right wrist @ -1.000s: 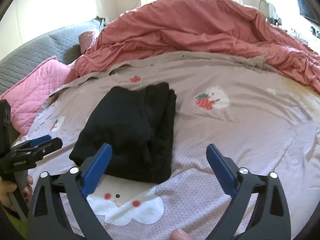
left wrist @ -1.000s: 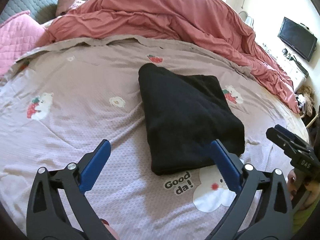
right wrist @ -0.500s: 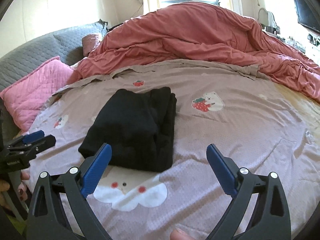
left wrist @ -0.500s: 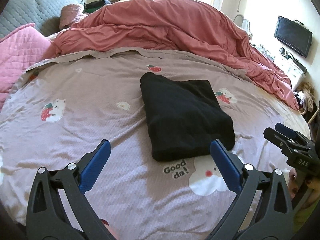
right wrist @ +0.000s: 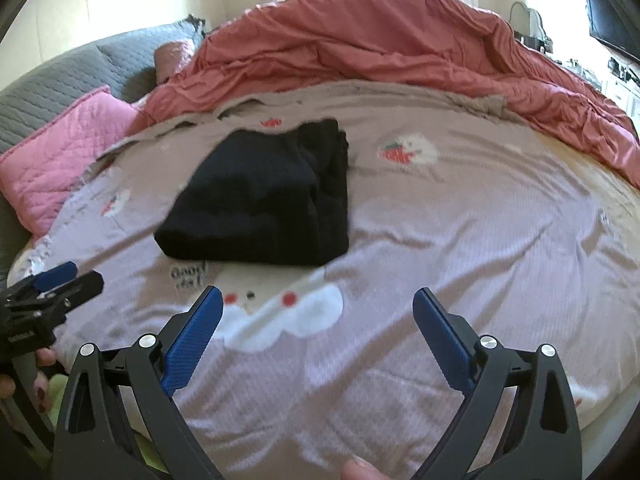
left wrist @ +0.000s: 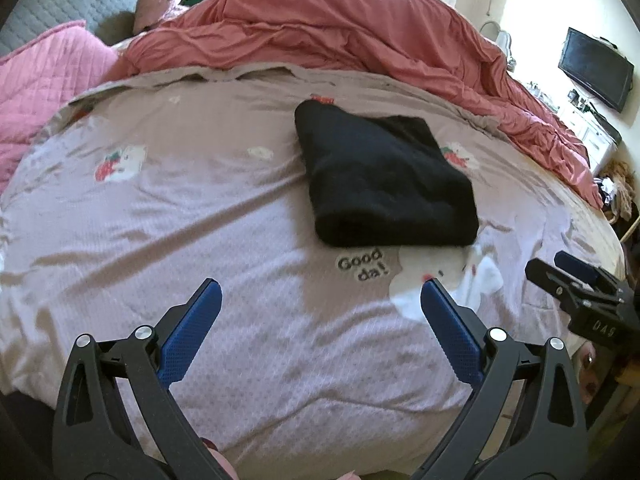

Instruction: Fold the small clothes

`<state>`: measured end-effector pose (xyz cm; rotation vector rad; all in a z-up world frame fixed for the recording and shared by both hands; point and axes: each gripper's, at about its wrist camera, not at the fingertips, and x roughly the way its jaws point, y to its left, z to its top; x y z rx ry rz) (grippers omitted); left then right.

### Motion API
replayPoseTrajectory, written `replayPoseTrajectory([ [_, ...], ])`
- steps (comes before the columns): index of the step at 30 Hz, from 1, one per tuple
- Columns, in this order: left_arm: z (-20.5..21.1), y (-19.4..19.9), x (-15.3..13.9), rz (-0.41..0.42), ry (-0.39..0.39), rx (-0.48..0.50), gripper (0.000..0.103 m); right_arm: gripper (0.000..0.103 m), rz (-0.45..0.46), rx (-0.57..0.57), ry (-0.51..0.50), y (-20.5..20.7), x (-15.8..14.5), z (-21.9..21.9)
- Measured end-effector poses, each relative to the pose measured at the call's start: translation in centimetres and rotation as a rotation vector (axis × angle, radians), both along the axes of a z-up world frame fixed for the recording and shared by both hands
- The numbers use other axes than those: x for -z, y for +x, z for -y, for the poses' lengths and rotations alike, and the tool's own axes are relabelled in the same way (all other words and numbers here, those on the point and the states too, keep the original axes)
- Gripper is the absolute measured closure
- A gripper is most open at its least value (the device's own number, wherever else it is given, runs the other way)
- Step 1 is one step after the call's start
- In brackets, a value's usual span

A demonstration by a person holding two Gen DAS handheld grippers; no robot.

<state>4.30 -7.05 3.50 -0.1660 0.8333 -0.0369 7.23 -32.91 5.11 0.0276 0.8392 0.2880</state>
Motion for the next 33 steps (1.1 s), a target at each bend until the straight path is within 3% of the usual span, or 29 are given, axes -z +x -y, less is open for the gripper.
replayPoseTrajectory([
  [5,-0.38,-0.31,0.57,-0.011,-0.014,-0.013,0.010,0.008,0.012,-0.008,-0.045,-0.61,0.94,-0.62],
  [33,-0.36,-0.36,0.53,-0.029,0.002,-0.031,0.010,0.008,0.004,-0.006,-0.020,-0.55,0.94,-0.57],
])
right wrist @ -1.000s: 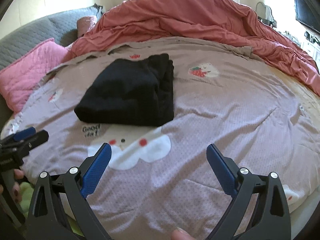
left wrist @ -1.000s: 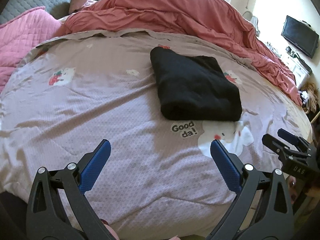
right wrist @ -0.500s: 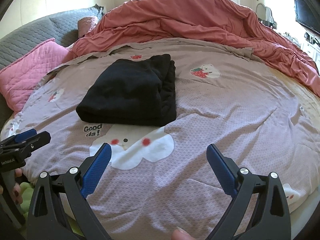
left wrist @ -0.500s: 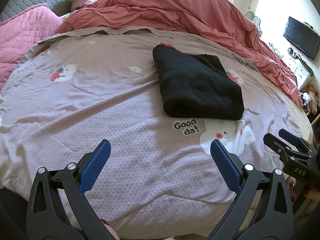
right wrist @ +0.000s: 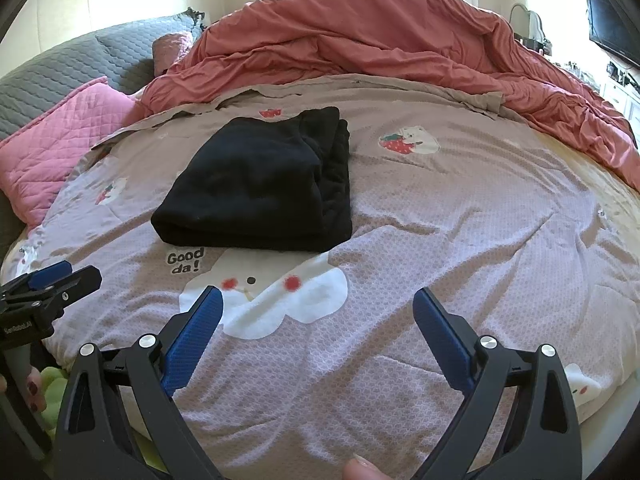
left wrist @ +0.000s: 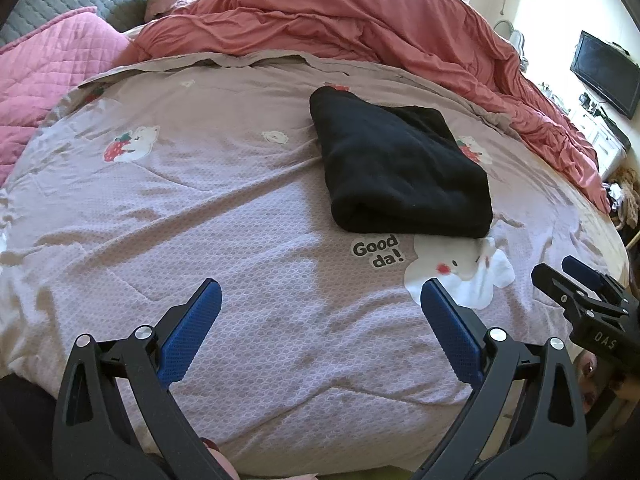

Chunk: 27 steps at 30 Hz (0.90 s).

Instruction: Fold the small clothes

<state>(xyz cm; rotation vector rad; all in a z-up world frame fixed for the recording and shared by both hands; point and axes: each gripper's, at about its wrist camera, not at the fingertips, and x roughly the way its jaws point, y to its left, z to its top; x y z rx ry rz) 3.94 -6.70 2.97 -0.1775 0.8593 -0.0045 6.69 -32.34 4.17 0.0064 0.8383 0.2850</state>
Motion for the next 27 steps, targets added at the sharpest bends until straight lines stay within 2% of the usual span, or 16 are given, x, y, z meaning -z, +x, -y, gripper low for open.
replayPoseTrajectory([
  [27,-0.16,-0.28,-0.28,-0.002,-0.010,0.001,0.010,0.008,0.003,0.007,-0.009,-0.16,-0.42,-0.13],
])
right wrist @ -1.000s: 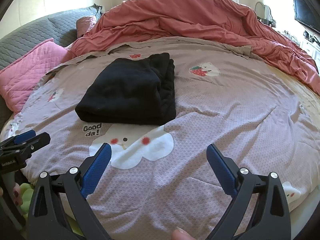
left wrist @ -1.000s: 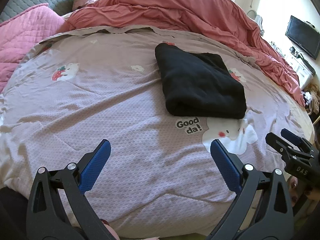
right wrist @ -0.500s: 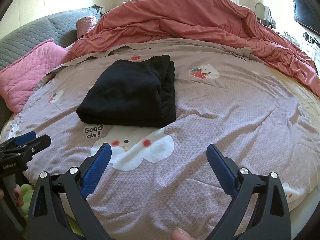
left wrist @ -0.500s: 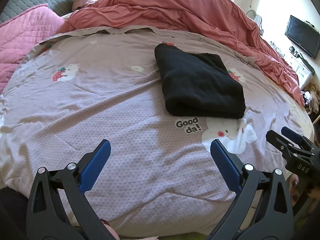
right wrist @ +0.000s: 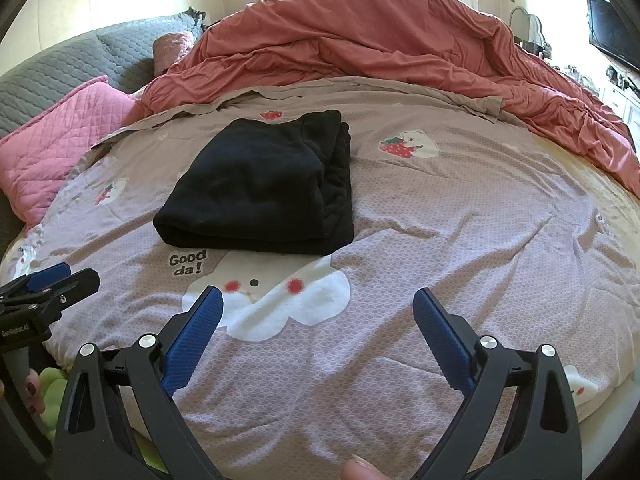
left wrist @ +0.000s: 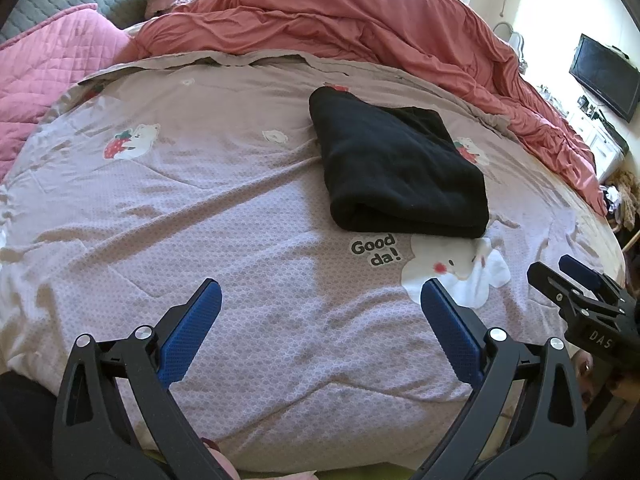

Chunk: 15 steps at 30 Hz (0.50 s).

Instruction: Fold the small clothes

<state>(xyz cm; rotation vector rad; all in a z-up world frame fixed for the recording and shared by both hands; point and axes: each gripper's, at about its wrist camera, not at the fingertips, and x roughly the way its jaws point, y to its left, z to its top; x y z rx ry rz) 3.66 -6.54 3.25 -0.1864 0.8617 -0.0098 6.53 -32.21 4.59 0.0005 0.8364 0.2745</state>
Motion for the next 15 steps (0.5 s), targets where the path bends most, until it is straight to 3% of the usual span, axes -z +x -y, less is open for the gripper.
replayPoseTrajectory([
  [15,-0.03,-0.03,-0.01,0.001,-0.001,-0.001,0.010,0.008,-0.006,-0.001,-0.003,-0.05,-0.09,-0.41],
])
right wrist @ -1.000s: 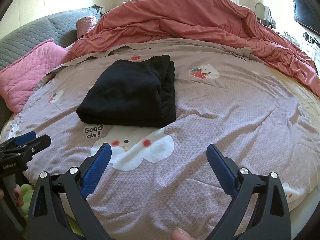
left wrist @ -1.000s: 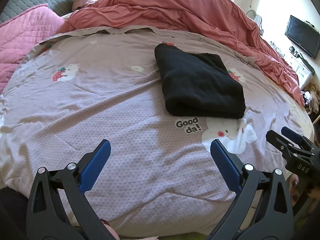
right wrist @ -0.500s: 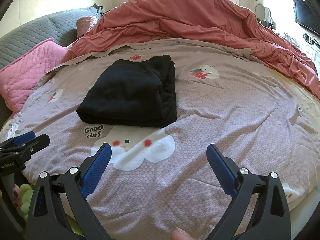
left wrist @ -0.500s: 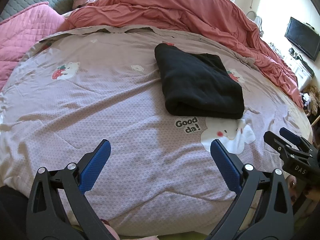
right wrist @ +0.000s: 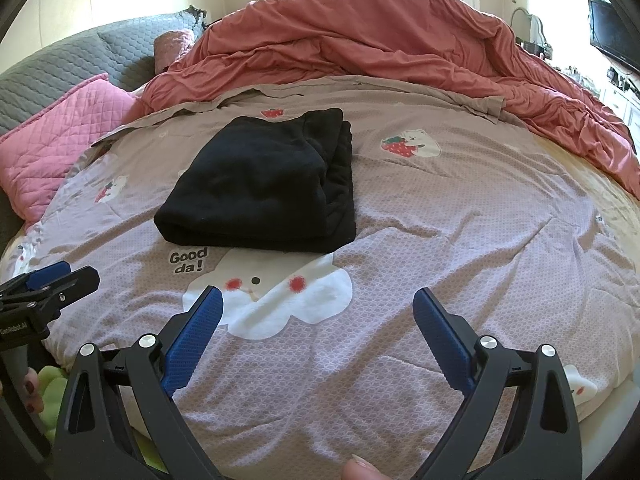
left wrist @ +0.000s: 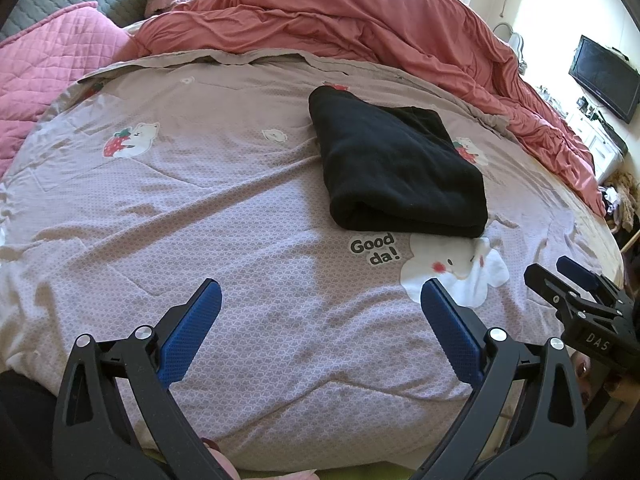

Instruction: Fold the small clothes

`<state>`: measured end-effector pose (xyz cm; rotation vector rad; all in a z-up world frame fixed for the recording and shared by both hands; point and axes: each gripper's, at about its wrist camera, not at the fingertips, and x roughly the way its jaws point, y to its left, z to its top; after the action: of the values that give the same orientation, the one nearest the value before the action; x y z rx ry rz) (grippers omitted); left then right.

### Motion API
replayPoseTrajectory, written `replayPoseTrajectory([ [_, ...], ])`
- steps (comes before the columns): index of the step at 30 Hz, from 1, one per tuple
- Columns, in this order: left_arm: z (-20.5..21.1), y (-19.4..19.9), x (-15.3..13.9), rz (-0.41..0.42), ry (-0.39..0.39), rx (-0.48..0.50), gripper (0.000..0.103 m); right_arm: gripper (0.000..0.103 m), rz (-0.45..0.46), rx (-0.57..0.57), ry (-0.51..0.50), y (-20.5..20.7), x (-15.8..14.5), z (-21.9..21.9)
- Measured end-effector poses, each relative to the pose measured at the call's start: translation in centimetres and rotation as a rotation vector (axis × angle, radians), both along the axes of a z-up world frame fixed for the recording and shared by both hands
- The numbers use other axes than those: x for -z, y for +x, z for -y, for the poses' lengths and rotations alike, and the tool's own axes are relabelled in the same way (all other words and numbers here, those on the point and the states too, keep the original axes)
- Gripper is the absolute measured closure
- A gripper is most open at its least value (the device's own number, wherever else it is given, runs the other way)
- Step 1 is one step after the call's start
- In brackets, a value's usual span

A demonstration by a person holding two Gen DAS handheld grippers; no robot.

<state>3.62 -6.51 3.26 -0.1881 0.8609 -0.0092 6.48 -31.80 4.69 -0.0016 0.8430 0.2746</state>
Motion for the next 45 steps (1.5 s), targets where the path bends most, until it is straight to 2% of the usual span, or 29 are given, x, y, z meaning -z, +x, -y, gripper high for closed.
replayPoseTrajectory([
  [21,0.2,-0.2,0.0,-0.002,-0.009,0.004,0.010,0.008,-0.003,0.004,-0.010,0.1,0.2,0.1],
  [27,0.2,-0.2,0.1,-0.001,-0.007,0.003,0.010,0.008,-0.009,0.034,-0.018,0.1,0.4,0.5],
  [30,-0.1,-0.1,0.3,-0.013,-0.025,0.013,0.010,0.008,-0.019,0.087,-0.014,0.3,0.5,1.5],
  [34,-2.7,0.5,0.4,-0.021,-0.039,-0.022,0.010,0.008,-0.026,0.233,0.027,0.6,0.4,4.7],
  [38,-8.1,1.1,-0.1,-0.014,-0.091,-0.128,0.010,0.008,-0.029,0.434,0.012,0.6,0.7,9.8],
  [41,-14.4,1.9,-0.2,-0.030,-0.087,-0.260,0.010,0.008,-0.040,0.660,-0.052,-0.1,1.2,16.6],
  [42,-17.8,2.0,-0.2,-0.029,-0.090,-0.335,0.010,0.005,-0.041,0.741,-0.086,-0.7,1.4,19.0],
  [45,-25.3,2.2,0.2,-0.057,-0.060,-0.492,0.010,0.005,-0.022,0.985,-0.175,-3.9,2.0,26.4],
])
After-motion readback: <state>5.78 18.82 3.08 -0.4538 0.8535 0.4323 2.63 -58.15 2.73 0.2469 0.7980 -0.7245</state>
